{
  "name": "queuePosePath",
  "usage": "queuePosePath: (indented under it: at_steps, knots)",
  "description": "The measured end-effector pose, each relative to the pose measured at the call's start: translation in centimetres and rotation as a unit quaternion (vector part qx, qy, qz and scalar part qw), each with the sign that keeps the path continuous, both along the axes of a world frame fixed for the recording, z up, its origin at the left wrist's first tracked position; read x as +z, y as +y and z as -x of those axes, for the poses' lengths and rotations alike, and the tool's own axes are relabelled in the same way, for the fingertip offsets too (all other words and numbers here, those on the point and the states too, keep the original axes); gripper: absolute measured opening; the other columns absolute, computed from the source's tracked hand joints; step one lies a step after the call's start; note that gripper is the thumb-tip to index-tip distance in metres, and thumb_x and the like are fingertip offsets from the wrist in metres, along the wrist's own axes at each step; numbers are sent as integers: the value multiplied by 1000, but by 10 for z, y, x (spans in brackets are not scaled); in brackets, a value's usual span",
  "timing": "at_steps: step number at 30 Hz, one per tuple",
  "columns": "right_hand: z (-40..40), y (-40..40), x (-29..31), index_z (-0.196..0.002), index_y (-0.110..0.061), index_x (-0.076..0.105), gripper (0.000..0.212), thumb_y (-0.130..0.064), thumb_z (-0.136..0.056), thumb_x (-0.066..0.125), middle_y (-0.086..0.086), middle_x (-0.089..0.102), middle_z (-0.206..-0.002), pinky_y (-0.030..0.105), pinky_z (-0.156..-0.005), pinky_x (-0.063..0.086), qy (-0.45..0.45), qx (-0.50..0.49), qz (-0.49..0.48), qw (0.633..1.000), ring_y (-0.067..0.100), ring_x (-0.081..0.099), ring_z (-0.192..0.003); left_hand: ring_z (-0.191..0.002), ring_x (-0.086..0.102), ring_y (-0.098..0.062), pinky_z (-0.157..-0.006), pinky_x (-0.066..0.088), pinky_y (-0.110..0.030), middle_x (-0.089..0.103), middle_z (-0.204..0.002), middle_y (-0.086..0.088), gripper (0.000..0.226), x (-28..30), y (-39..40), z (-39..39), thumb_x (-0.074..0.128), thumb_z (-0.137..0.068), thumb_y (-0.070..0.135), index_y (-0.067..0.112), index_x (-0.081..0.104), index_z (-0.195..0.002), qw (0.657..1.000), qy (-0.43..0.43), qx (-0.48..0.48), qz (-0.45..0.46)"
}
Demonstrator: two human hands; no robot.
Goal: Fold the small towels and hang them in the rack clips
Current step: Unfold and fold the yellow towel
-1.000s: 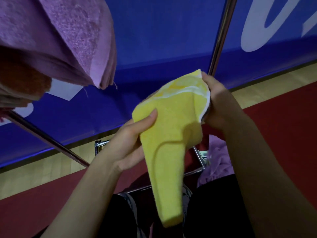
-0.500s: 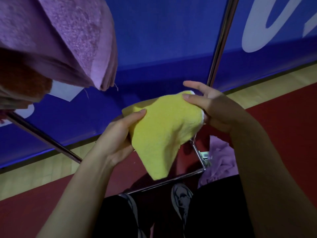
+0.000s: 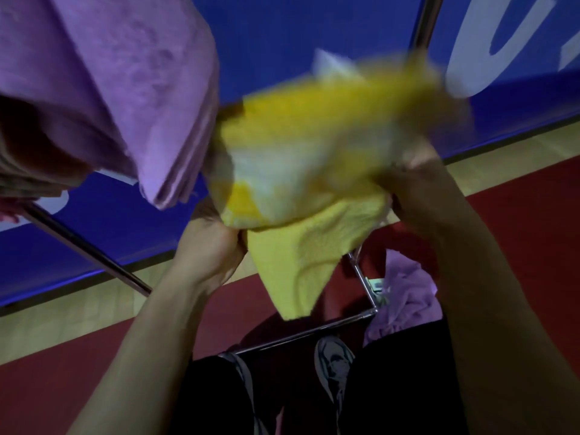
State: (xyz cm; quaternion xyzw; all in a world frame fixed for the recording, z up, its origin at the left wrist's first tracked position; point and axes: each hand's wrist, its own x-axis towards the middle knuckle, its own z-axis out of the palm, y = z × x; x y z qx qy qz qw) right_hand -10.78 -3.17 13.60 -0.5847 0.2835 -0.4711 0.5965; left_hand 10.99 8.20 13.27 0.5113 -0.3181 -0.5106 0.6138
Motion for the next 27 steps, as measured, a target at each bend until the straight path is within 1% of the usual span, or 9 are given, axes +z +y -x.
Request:
queuePosePath:
  at_steps: [4,6,8,10,16,20,22,24,27]
  knots:
    - [10,-4,-10,-141,-26,55,75,22,-84,49,4,77,-102,49,-96,54,166,49,67,983,36,71,-101,-62,67,-17,-59,41,-32,76,-78,0,38,-15,-4,-7,43,-90,-24,0,67,-72,999,-47,1,-22]
    - [5,0,-8,-131,-22,64,56,15,-92,50,3,76,-112,39,-97,55,146,18,70,987,22,70,-111,-56,63,-17,-49,43,-28,73,-72,0,47,-15,-6,-10,46,-94,-19,17,71,-76,998,-58,13,-36]
    - [3,1,-7,-125,-24,68,46,8,-97,52,-1,73,-121,27,-95,54,150,-19,93,984,12,68,-115,-66,69,-20,-49,52,-27,77,-86,-4,43,-12,-7,-10,48,-98,-14,21,73,-102,998,-53,12,-25]
    - [4,-1,-8,-121,-26,70,47,10,-96,51,-5,74,-117,20,-90,54,177,-30,122,976,8,70,-111,-80,71,-25,-57,58,-32,77,-100,-9,44,-8,-7,-10,48,-99,-11,21,71,-120,999,-38,15,-31]
    - [8,-4,-8,-102,-23,71,35,7,-88,60,-20,76,-89,11,-77,51,200,-32,129,971,-5,71,-89,-111,61,-58,-89,49,-64,63,-121,-38,27,-10,-7,-15,57,-103,12,-1,68,-124,995,-17,-19,-92]
    - [16,-7,-10,-93,-27,72,26,-3,-88,63,-3,76,-84,24,-67,50,273,-44,156,948,1,65,-77,-123,66,-42,-107,51,-61,67,-131,-27,38,-13,-9,-17,52,-107,23,-3,64,-133,991,-34,-91,-92]
    - [19,-6,-9,-96,-27,71,31,3,-93,62,-15,75,-82,12,-67,46,318,-19,185,930,-10,63,-76,-117,70,-37,-100,58,-53,71,-124,-23,36,-15,-9,-15,53,-107,25,-3,66,-126,991,-20,-91,-91]
    - [20,-4,-6,-98,-29,69,34,4,-93,63,-32,70,-81,3,-70,42,324,20,197,925,-18,63,-79,-92,75,-25,-79,64,-40,76,-99,-12,31,-17,-8,-14,48,-109,21,6,75,-105,988,1,-125,-92]
    - [19,-5,-8,-108,-15,73,26,1,-88,71,-22,74,-89,5,-75,46,317,57,199,926,-15,65,-87,-59,69,-11,-55,57,-23,71,-66,2,48,-16,-6,-8,43,-97,17,19,77,-63,973,84,-199,-83]
